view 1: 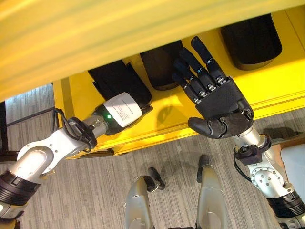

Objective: Move parts from the plastic box to the shelf.

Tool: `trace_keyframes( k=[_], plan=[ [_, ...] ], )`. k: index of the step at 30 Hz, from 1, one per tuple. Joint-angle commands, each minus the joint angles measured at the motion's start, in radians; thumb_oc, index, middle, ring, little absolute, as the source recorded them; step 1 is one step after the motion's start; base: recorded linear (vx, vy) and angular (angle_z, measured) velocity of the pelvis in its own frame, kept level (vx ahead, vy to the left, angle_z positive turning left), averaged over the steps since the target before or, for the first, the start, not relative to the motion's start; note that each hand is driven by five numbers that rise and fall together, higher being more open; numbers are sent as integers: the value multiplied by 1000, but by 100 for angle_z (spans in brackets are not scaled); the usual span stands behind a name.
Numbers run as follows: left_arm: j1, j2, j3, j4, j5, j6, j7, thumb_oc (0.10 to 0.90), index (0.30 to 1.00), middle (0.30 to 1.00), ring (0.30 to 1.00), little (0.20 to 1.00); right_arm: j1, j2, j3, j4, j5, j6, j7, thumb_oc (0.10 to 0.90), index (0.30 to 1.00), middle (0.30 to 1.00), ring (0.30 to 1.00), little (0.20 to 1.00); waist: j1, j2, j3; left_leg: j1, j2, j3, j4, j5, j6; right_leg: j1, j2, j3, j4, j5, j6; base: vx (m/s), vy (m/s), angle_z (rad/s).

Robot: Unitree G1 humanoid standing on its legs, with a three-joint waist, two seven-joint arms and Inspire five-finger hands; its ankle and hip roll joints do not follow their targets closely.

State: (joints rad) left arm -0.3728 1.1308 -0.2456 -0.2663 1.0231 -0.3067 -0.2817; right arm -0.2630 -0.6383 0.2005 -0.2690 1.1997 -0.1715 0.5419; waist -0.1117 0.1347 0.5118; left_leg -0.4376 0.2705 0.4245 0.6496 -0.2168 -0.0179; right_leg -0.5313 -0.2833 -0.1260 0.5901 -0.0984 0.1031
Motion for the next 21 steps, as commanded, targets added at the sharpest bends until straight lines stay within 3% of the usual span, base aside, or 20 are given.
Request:
trace_keyframes(
  k=[1,9,11,13,15,21],
  plan=[
    [141,125,29,24,20,31,-80,900,1000,1000,1000,1000,-77,12,-84,-147,64,-79,61,900,1000,1000,1000,1000,-18,-18,1,69,3,-5,-67,12,-36,93,-63,-58,-20,-33,69,-3,22,-8],
    [203,141,77,65,11,91,-92,900,1000,1000,1000,1000,-71,15,-87,-147,67,-86,60,900,1000,1000,1000,1000,-6,-26,6,63,5,-11,-64,11,-30,103,-60,-69,-16,-37,67,-1,2,-1],
    [227,134,99,71,44,125,-58,900,1000,1000,1000,1000,-64,7,-97,-148,76,-88,60,900,1000,1000,1000,1000,-4,-28,4,64,7,-13,-68,13,-30,105,-59,-71,-13,-42,66,27,-27,5],
    [233,136,114,77,67,125,-64,900,1000,1000,1000,1000,-59,11,-106,-149,73,-79,62,900,1000,1000,1000,1000,-3,-29,0,62,6,-15,-62,10,-29,107,-58,-73,-10,-46,64,42,-32,2],
    [241,137,128,91,99,165,-92,900,1000,1000,1000,1000,-52,14,-113,-152,73,-70,61,900,1000,1000,1000,1000,-2,-31,-2,63,5,-18,-57,6,-28,108,-55,-73,-6,-48,62,53,-24,0],
    [240,135,132,113,151,148,-62,900,1000,1000,1000,1000,-58,16,-110,-164,68,-66,35,900,1000,1000,1000,1000,-4,-31,-1,64,1,-19,-54,2,-24,103,-48,-70,11,-58,58,17,-7,0]
  ],
)
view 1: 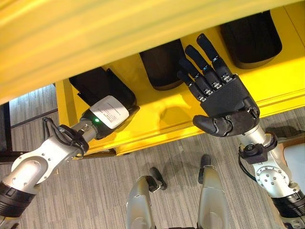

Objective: Move parts from the plastic box to the shelf.

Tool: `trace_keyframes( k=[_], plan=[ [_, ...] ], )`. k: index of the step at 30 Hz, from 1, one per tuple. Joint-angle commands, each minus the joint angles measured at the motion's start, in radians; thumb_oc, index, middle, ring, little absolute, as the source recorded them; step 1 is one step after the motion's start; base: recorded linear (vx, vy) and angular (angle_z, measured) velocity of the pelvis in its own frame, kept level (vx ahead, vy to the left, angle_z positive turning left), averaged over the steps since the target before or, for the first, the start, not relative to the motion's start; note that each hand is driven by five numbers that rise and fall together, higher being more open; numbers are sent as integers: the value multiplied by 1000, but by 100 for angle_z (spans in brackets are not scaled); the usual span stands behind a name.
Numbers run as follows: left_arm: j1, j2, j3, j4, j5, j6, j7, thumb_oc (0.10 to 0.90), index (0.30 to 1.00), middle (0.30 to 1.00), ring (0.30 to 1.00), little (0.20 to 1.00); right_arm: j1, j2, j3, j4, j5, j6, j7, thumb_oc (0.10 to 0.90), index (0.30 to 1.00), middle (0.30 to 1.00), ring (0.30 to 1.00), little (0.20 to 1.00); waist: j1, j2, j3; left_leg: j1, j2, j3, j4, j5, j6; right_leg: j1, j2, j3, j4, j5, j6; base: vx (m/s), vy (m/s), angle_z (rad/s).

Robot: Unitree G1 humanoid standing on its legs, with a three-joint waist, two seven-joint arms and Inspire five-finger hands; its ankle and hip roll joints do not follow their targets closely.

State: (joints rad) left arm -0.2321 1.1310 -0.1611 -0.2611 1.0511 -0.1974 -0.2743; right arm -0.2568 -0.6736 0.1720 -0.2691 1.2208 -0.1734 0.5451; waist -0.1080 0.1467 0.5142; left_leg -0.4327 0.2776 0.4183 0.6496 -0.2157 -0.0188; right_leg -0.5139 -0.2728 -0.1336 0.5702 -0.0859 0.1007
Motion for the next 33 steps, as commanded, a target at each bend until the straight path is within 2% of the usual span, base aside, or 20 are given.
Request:
trace_keyframes(
  k=[1,5,13,17,19,28,33],
  plan=[
    [99,135,47,110,130,30,-64,900,1000,1000,1000,1000,-65,52,-82,-165,48,-63,29,900,1000,1000,1000,1000,-8,-43,-4,59,-6,-12,-54,0,-22,85,-58,-62,32,-71,60,0,0,0],
    [81,149,34,96,149,-32,-45,900,1000,1000,1000,1000,-60,44,-83,-161,62,-73,36,900,1000,1000,1000,1000,-11,-43,-2,56,-7,-13,-50,-2,-21,81,-58,-61,36,-72,59,0,0,0],
    [47,175,8,61,177,-104,-30,900,1000,1000,1000,1000,-70,25,-79,-153,79,-84,36,900,1000,1000,1000,1000,-18,-34,4,54,-14,-7,-48,-5,-19,74,-61,-57,38,-70,58,1,11,0],
    [-27,200,-51,31,180,-196,-24,900,1000,1000,1000,1000,-74,19,-64,-147,88,-94,51,900,1000,1000,1000,1000,-32,-30,6,45,-19,3,-48,-5,-13,60,-62,-50,36,-63,61,-11,31,-1],
    [-55,210,-74,22,163,-219,-30,900,1000,1000,1000,1000,-78,15,-60,-141,94,-101,51,900,1000,1000,1000,1000,-33,-27,6,43,-21,5,-49,-4,-12,59,-63,-49,34,-61,62,0,0,0],
    [-101,244,-134,77,139,-281,49,900,1000,1000,1000,1000,-91,6,-43,-110,109,-106,89,900,1000,1000,1000,1000,-44,-12,6,35,-31,23,-51,-3,-6,46,-66,-38,22,-54,61,-19,44,-4],
    [-122,237,-167,83,130,-292,32,900,1000,1000,1000,1000,-99,8,-27,-114,104,-113,83,900,1000,1000,1000,1000,-50,-7,6,24,-38,29,-52,-2,-2,34,-65,-31,15,-47,64,-15,50,-7]
  ],
)
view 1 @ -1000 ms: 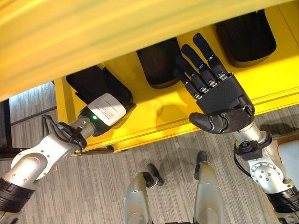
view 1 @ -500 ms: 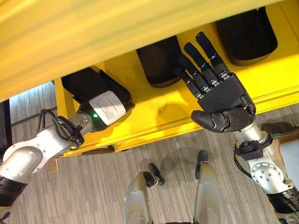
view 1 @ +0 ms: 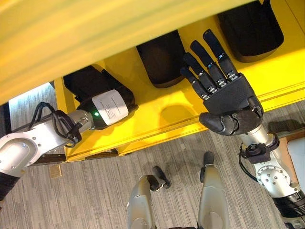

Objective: Move parts from the plastic box to the shelf.

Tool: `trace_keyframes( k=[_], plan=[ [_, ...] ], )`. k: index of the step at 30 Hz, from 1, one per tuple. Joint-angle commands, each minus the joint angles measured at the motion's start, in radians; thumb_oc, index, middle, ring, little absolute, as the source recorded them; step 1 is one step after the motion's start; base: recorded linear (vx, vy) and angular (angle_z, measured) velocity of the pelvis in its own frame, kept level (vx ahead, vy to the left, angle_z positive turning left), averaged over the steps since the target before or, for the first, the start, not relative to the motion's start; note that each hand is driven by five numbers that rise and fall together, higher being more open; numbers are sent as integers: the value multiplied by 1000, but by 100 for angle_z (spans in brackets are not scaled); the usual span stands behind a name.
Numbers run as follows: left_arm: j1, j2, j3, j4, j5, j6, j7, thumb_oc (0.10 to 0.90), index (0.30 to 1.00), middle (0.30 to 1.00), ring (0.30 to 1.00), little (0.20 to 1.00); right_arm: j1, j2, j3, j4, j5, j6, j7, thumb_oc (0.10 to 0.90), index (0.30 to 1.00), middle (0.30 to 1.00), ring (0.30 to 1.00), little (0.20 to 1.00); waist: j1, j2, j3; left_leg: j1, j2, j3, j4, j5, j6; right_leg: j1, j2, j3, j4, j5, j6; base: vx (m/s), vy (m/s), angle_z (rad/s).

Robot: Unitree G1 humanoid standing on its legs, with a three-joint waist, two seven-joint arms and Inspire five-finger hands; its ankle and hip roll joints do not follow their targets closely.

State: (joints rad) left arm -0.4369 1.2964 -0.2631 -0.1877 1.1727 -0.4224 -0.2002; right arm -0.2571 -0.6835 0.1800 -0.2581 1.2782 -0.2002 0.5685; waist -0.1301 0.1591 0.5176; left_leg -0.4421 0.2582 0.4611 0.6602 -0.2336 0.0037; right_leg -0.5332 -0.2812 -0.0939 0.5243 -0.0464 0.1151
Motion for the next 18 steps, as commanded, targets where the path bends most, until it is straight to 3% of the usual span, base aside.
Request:
trace_keyframes(
  k=[1,7,18],
  plan=[
    [79,70,-75,6,3,-69,-58,900,1000,1000,1000,1000,-99,17,-35,-126,49,-87,58,900,1000,1000,1000,1000,-28,-19,2,32,-21,-12,-64,15,-23,51,-58,-70,59,-84,51,-13,46,-7],
    [64,84,-98,10,4,-94,-62,900,1000,1000,1000,1000,-116,24,-22,-109,47,-113,64,900,1000,1000,1000,1000,-22,-14,2,15,-38,-13,-63,-4,-19,37,-69,-62,44,-76,73,-21,73,-6],
    [-46,161,-167,51,8,-135,-18,900,1000,1000,1000,1000,-144,31,-10,-83,54,-149,71,900,1000,1000,1000,1000,-17,-1,2,4,-76,25,-118,3,2,16,-107,-47,-62,36,82,-33,66,-11]
  ],
)
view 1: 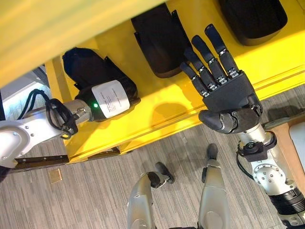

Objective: Move parts from the plastic box to the shelf.

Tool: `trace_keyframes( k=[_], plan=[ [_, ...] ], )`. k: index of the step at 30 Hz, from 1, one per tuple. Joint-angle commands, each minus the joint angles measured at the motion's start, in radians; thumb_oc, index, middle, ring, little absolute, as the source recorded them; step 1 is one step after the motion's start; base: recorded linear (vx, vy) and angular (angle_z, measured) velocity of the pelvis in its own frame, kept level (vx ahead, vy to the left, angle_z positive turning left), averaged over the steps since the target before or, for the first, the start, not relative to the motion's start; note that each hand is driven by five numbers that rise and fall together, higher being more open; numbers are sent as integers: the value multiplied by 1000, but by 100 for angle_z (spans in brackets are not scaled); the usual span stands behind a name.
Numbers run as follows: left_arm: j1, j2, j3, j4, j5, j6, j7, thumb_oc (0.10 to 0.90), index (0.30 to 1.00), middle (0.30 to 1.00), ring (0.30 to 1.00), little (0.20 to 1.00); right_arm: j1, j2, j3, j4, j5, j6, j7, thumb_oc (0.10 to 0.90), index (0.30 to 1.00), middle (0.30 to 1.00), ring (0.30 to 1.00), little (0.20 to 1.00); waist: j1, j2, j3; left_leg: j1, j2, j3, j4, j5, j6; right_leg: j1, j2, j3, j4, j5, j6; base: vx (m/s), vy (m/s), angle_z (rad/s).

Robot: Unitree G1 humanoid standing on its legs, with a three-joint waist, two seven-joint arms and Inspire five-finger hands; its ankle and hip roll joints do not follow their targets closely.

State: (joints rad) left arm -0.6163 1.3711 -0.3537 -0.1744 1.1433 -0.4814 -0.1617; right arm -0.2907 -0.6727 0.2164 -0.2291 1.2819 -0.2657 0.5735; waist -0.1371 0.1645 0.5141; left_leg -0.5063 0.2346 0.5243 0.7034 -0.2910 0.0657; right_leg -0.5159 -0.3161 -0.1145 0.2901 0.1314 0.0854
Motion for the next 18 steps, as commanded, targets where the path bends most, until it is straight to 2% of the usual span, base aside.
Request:
trace_keyframes(
  k=[1,10,18],
  plan=[
    [126,92,-82,44,35,-79,-48,900,1000,1000,1000,1000,-109,20,-46,-109,54,-85,72,900,1000,1000,1000,1000,-12,-6,6,67,-54,-36,-165,61,-59,-3,-73,-24,166,-136,113,-25,61,-4],
    [20,90,-219,166,71,-77,-28,900,1000,1000,1000,1000,-120,35,-30,-85,46,-80,93,900,1000,1000,1000,1000,-27,2,6,68,-65,-17,-187,66,-55,-15,-80,-5,123,-93,118,-9,54,-11],
    [42,118,-185,135,58,-110,-56,900,1000,1000,1000,1000,-120,24,-51,-91,44,-59,82,900,1000,1000,1000,1000,-16,15,6,78,-70,-12,-205,70,-57,-5,-100,-13,89,-64,125,-11,24,-5]
  ],
)
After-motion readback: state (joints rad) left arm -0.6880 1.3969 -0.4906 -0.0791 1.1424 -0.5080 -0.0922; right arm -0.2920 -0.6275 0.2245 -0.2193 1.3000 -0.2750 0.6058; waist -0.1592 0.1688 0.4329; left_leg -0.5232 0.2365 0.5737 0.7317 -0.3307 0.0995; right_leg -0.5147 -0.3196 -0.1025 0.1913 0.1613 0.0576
